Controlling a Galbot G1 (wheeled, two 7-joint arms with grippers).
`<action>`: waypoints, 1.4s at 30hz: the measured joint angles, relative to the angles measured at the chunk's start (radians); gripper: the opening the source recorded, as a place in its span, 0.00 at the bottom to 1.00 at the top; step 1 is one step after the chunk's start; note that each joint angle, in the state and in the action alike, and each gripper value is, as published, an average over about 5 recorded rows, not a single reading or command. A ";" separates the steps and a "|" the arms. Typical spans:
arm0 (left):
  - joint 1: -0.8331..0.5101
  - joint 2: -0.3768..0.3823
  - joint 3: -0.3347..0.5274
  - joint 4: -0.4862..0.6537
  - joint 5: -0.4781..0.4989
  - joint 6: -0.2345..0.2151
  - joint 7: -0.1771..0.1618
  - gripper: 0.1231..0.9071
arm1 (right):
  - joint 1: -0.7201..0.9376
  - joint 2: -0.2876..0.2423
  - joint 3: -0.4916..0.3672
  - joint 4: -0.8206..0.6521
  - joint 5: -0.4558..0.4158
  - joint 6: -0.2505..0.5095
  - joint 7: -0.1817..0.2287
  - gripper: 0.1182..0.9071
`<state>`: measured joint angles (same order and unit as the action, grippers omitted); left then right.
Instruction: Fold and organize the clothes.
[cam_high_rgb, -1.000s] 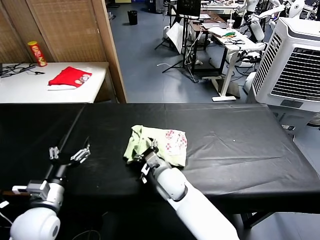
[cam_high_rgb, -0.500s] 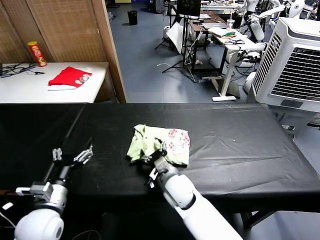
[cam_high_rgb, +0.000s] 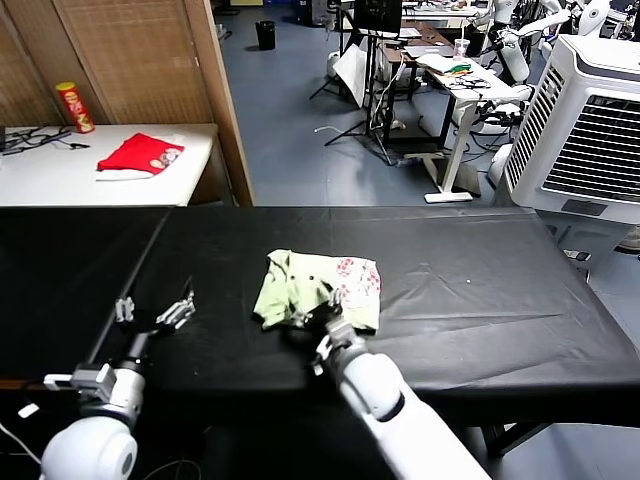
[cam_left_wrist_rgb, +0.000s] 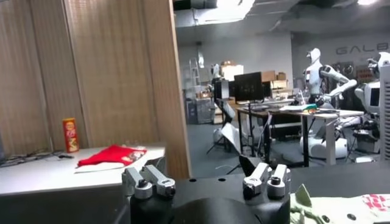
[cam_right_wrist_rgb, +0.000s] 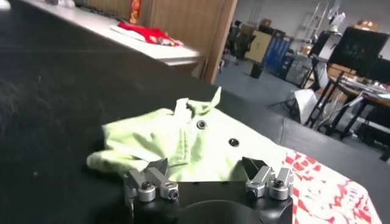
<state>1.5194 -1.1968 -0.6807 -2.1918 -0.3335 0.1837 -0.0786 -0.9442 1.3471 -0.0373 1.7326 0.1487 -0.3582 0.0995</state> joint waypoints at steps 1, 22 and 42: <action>-0.002 0.000 0.006 0.004 -0.001 0.000 0.000 0.86 | -0.007 -0.008 0.021 0.019 0.018 0.006 -0.006 0.86; 0.025 0.053 0.096 0.070 -0.119 -0.005 -0.037 0.86 | -0.367 -0.090 0.432 0.277 0.042 0.190 -0.019 0.86; 0.247 0.106 0.088 -0.052 -0.120 0.029 -0.079 0.86 | -0.781 -0.090 0.523 0.429 0.000 0.273 0.090 0.86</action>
<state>1.7663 -1.0905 -0.5929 -2.2434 -0.4534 0.2123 -0.1578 -1.7251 1.2568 0.4856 2.1615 0.1486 -0.0852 0.1890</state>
